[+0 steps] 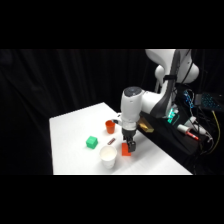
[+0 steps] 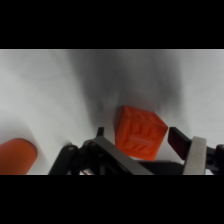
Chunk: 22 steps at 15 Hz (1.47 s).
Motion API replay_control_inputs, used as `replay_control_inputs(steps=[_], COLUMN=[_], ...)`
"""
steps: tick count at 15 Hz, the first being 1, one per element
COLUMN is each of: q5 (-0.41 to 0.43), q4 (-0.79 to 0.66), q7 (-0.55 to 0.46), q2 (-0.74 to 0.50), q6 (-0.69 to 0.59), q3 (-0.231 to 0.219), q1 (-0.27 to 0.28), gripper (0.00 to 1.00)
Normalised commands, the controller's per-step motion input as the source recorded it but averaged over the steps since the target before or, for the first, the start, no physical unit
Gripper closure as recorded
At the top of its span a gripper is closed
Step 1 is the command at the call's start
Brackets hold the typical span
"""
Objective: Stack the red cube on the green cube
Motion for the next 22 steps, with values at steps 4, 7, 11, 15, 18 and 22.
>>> replay_control_inputs(steps=[4,7,11,15,18,22], q5=[0.128,0.137,0.125,0.049,0.046,0.089], q4=[0.06,0.13,0.14,0.12,0.07,-0.07], q7=[-0.1,-0.15,-0.16,-0.1,-0.13,-0.25], q2=[0.16,0.18,0.15,0.07,0.0,-0.26], q6=[0.21,0.21,0.14,0.05,-0.06,-0.27], q3=[-0.032,-0.063,-0.115,-0.198,-0.118,0.002], q1=[0.056,0.074,0.127,0.21,0.134,-0.011], gripper=[0.0,0.0,0.26,0.6,0.7,0.74])
